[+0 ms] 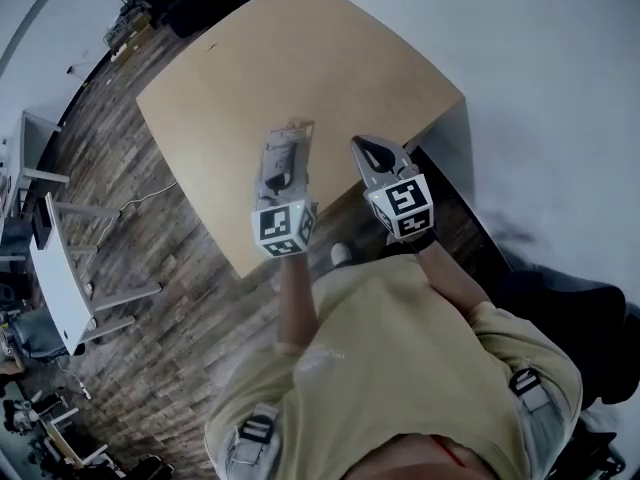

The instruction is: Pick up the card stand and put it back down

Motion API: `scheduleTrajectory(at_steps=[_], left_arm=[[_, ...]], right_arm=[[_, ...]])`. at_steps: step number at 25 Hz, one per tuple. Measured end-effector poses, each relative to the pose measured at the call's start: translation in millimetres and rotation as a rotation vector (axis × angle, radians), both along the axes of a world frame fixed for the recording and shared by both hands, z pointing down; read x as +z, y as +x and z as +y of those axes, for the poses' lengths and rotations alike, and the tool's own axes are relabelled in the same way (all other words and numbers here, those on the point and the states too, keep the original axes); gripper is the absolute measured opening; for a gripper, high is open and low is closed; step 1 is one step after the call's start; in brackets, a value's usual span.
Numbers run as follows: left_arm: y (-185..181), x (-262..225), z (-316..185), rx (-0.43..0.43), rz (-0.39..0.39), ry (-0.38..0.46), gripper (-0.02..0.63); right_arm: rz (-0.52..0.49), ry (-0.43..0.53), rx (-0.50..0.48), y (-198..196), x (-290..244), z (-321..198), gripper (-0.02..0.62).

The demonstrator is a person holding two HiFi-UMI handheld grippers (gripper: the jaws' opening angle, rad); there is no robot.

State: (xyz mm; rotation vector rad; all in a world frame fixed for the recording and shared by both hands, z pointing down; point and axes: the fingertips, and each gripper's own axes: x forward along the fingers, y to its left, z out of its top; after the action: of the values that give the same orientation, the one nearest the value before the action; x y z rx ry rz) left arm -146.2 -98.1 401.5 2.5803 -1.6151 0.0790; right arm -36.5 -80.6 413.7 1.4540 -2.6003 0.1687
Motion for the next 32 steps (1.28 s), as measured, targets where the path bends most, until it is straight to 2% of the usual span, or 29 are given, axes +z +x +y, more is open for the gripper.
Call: scheduleTrajectory(at_steps=[3,6,11,14,18,23,28,32], left_arm=[[62,5,-6,0.045,0.006,-0.03,0.083],[122,8,-8,0.089,-0.011,-0.049,0.083],[203,14,-18,0.141,-0.027,-0.058,0.083],[239,18,-15,0.178,-0.049,-0.062,0.083],[258,27,-22,0.183,-0.062,-0.095,0.083],[257,52,-59,0.169,-0.075,-0.14,0.083],[261,67,-116,0.169,-0.068,-0.196,0.083],[262,60,-176,0.178,-0.069,-0.186,0.083]], right_arm=[[-0.008,-0.06,0.065,68,14,1,0.005],[-0.018,-0.082,0.105,127,15,3,0.005],[-0.044,-0.064,0.159,204,12,-5,0.005],[-0.072,-0.091,0.191,239,19,-14,0.005],[-0.089,-0.104,0.176,253,18,-29,0.005],[-0.094,-0.129,0.154,247,35,-63,0.005],[-0.1,-0.197,0.147,246,59,-117,0.005],[-0.108,-0.228,0.138,240,67,-174,0.005]])
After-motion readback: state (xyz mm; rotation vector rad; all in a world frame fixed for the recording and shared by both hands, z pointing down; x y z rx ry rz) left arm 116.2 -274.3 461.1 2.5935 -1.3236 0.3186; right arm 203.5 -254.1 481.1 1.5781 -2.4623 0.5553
